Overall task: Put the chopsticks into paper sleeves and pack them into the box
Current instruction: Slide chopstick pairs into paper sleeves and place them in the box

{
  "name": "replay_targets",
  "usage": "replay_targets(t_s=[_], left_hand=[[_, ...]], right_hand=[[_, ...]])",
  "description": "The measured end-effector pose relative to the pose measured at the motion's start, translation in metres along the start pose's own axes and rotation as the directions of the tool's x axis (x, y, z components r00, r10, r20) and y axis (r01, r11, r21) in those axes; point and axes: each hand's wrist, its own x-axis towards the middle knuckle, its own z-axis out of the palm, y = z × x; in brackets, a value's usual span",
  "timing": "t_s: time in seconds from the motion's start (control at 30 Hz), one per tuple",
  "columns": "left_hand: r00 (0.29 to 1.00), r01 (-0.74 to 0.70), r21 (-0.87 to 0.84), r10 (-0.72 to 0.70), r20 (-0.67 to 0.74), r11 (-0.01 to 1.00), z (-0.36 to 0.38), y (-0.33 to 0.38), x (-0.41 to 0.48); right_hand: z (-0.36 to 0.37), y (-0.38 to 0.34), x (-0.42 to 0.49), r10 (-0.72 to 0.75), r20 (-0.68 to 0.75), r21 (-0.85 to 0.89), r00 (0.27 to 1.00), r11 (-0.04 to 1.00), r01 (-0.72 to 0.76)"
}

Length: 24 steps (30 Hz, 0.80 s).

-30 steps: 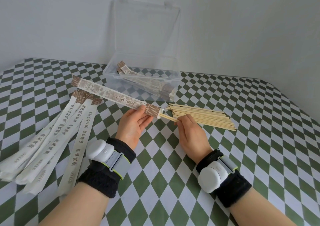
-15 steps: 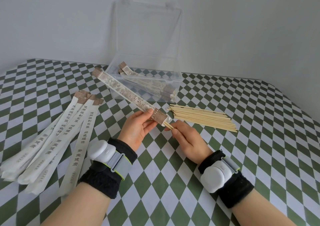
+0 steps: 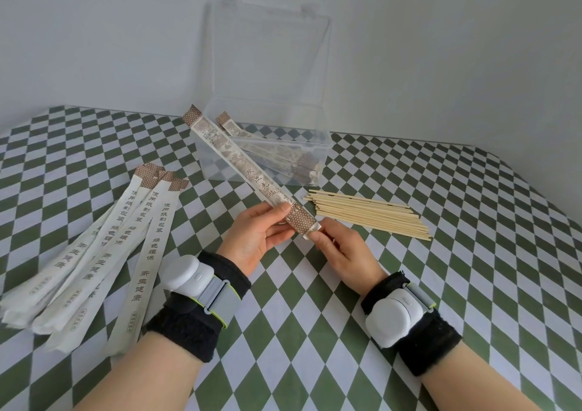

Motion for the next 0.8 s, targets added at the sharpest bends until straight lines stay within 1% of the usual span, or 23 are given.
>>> replay_targets(t_s=[0.1, 0.2, 0.3, 0.4, 0.53, 0.6, 0.67, 0.73, 0.8], left_hand=[[1.000, -0.006, 0.037, 0.006, -0.001, 0.999, 0.000, -0.002, -0.001], [1.000, -0.026, 0.083, 0.027, -0.015, 0.996, 0.001, -0.003, -0.001], [0.998, -0.043, 0.106, 0.047, -0.040, 0.993, 0.000, -0.005, 0.000], [0.995, -0.058, 0.121, 0.067, -0.070, 0.991, -0.001, -0.007, 0.002], [0.993, -0.066, 0.137, 0.079, -0.089, 0.988, -0.001, -0.006, 0.003], [0.988, -0.103, 0.154, 0.119, -0.096, 0.983, -0.002, -0.006, 0.003], [0.981, -0.139, 0.135, 0.155, -0.117, 0.981, -0.005, -0.004, 0.003], [0.973, -0.144, 0.084, 0.157, -0.167, 0.986, -0.006, -0.003, 0.004], [0.964, -0.140, 0.029, 0.143, -0.222, 0.990, -0.007, -0.001, 0.007]], right_hand=[[0.000, 0.002, -0.001, -0.002, 0.003, 0.004, 1.000, 1.000, 0.002], [0.000, 0.001, 0.000, 0.060, 0.003, 0.013, 0.998, 0.998, -0.060], [-0.003, -0.004, 0.002, 0.090, -0.022, 0.039, 0.996, 0.995, -0.089], [-0.001, -0.009, 0.006, 0.101, -0.025, -0.015, 0.995, 0.995, -0.101], [0.000, -0.014, 0.022, 0.075, -0.141, -0.023, 0.987, 0.997, -0.079], [-0.007, -0.018, 0.034, 0.085, -0.165, -0.014, 0.983, 0.996, -0.088], [-0.020, -0.023, 0.054, 0.091, -0.222, -0.021, 0.971, 0.995, -0.098], [-0.039, -0.026, 0.079, 0.085, -0.301, -0.059, 0.950, 0.992, -0.108], [-0.057, -0.026, 0.106, 0.072, -0.347, -0.156, 0.935, 0.979, -0.133]])
